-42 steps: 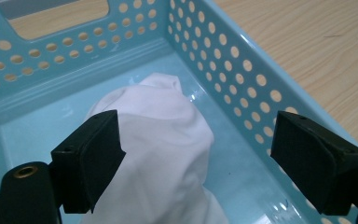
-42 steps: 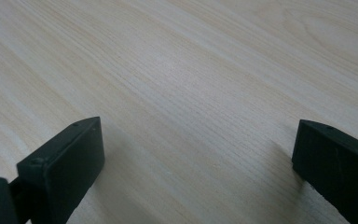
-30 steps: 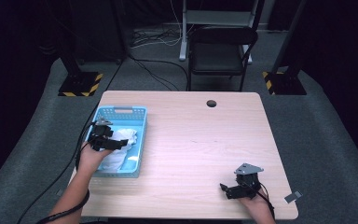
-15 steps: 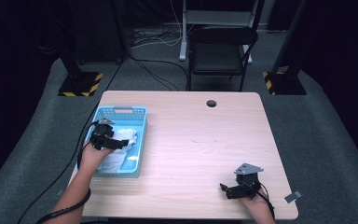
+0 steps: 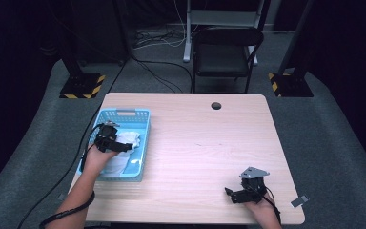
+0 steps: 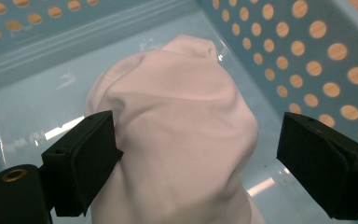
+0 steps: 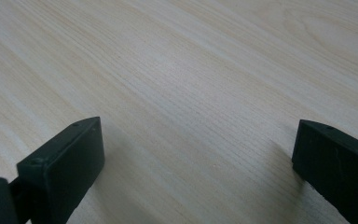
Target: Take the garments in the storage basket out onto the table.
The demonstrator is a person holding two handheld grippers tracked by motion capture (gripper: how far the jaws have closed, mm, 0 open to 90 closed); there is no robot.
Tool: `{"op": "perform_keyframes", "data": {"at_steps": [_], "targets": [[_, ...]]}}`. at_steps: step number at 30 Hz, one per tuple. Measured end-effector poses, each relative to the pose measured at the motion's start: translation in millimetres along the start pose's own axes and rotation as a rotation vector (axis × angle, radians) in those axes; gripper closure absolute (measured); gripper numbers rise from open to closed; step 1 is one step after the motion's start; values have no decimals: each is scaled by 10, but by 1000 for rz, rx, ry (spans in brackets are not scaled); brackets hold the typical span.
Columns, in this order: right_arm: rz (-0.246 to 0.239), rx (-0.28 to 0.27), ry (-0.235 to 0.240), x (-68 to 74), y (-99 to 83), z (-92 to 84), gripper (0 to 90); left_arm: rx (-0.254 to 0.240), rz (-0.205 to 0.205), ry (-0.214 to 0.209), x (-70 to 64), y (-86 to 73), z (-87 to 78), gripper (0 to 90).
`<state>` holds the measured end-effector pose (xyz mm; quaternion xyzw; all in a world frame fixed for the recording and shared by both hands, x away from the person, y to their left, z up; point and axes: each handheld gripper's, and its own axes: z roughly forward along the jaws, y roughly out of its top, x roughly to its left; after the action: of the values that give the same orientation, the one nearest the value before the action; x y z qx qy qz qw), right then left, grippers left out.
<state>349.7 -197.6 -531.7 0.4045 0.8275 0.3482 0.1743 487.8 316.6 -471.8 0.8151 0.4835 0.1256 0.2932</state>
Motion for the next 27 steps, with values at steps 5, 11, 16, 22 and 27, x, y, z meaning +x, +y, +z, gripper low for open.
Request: {"op": "perform_keyframes", "data": {"at_steps": [5,11,16,22,27], "targets": [[0,0,0,0,0,0,17,18,-4,-1,13,4,38,118],[0,0,0,0,0,0,17,43,-11,-2,34,5,86,118],[0,0,0,0,0,0,16,63,-22,-2,44,4,120,125],[0,0,0,0,0,0,16,98,-21,-2,55,20,170,128],[0,0,0,0,0,0,16,112,-22,-1,52,34,202,129]]}}
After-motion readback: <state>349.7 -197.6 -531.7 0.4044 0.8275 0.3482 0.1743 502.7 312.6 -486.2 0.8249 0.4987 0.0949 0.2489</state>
